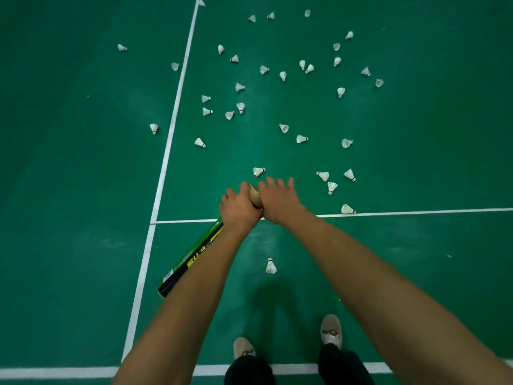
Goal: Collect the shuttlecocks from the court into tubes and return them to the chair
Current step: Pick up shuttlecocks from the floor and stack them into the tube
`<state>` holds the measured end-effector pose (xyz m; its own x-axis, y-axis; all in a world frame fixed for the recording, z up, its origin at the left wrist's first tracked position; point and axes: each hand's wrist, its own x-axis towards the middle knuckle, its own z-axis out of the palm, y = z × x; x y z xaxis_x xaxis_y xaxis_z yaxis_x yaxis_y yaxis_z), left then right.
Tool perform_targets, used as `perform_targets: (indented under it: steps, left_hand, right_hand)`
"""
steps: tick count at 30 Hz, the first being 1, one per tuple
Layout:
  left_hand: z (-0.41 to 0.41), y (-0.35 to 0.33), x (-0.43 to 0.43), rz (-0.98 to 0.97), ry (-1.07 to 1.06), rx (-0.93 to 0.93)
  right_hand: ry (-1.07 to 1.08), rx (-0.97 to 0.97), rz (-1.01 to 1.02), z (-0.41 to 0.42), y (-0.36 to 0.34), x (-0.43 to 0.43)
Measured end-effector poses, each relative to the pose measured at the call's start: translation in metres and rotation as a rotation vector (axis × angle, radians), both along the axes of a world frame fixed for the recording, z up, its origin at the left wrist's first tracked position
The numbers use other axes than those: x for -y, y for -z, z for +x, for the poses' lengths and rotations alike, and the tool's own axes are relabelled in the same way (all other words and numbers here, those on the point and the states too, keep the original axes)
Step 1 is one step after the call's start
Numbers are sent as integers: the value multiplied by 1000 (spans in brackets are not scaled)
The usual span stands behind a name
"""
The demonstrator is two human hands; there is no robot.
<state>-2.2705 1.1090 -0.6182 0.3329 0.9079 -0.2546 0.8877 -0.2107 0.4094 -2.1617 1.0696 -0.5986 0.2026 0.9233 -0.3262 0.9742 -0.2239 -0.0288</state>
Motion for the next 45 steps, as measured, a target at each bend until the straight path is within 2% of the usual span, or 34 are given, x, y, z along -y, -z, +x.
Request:
perform_targets:
  steps: [6, 14, 18, 23, 25, 27, 30, 33, 35, 37, 40, 42, 45]
  left_hand:
    - [-2, 202, 6, -26, 9, -55]
    - [-14, 476, 25, -71, 148, -288]
    - [-15, 572, 15, 0, 243, -365]
    - [-16, 643, 11, 86, 319, -435]
    - [-15, 654, 11, 118, 325, -430]
    - [-15, 653, 9, 119, 296, -413]
    - [-8, 629, -5, 155, 244, -352]
    - [-1, 602, -24, 218, 213, -247]
    - [2, 587, -36, 273, 193, -174]
    - [3, 575, -49, 319, 155, -103]
    - [5, 559, -65, 371, 108, -31]
    - [8, 548, -73, 406, 77, 7]
    - [17, 539, -79, 444, 48, 89]
  right_hand:
    - [-38, -32, -72, 2, 205, 2]
    - [-85, -100, -169, -6, 502, 29]
    - [-116, -127, -258, 0, 614, 36]
    - [-165, -89, -397, 1, 695, 33]
    - [-188, -34, -468, -3, 714, 35]
    - [-203, -24, -446, -7, 728, 39]
    - [-186, -110, -291, -5, 735, 38]
    - [33, -286, -116, 13, 726, 23]
    - [301, -451, 82, 33, 713, 5]
    - [621, -699, 323, 57, 687, -18]
    - [1083, -1231, 582, 92, 635, -52]
    - [1167, -1482, 632, 107, 601, -64]
    - [970, -1571, 569, 103, 557, -65]
